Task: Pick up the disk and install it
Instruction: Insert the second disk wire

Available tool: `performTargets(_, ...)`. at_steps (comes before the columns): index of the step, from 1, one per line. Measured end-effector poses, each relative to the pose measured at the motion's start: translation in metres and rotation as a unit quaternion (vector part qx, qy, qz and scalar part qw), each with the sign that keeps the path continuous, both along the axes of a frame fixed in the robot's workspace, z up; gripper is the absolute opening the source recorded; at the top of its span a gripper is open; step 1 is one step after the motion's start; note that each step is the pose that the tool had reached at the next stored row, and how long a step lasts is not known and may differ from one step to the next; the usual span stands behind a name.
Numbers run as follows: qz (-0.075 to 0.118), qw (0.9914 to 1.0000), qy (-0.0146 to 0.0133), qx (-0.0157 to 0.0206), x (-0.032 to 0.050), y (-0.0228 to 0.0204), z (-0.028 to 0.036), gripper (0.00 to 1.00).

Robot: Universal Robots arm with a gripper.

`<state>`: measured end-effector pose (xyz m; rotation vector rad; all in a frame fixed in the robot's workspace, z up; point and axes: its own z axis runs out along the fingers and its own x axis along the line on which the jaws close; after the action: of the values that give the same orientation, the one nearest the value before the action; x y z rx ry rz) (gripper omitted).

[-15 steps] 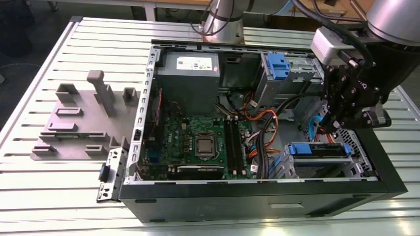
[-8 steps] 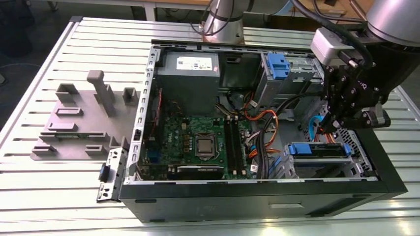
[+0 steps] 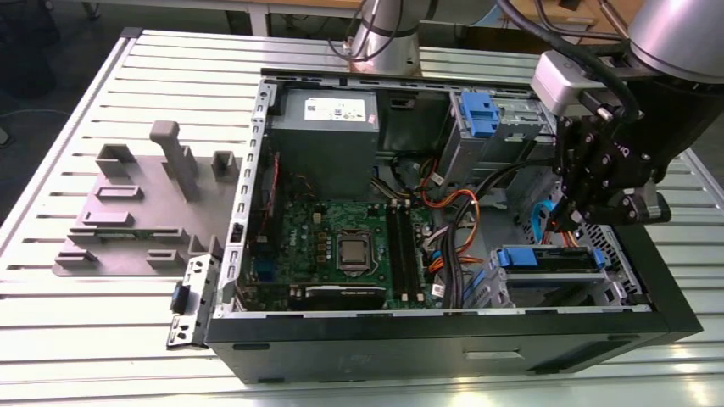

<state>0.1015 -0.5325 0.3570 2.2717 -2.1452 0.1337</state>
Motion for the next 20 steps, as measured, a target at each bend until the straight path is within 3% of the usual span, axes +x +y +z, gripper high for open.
performTargets(9,0.0,1.0,-0.0001,0.0013,-0.0005,-0.0076,-0.0013,0.16)
performTargets(20,0.0,0.99999,-0.0001,0.0047,-0.0005,-0.0124,-0.0034,0.16)
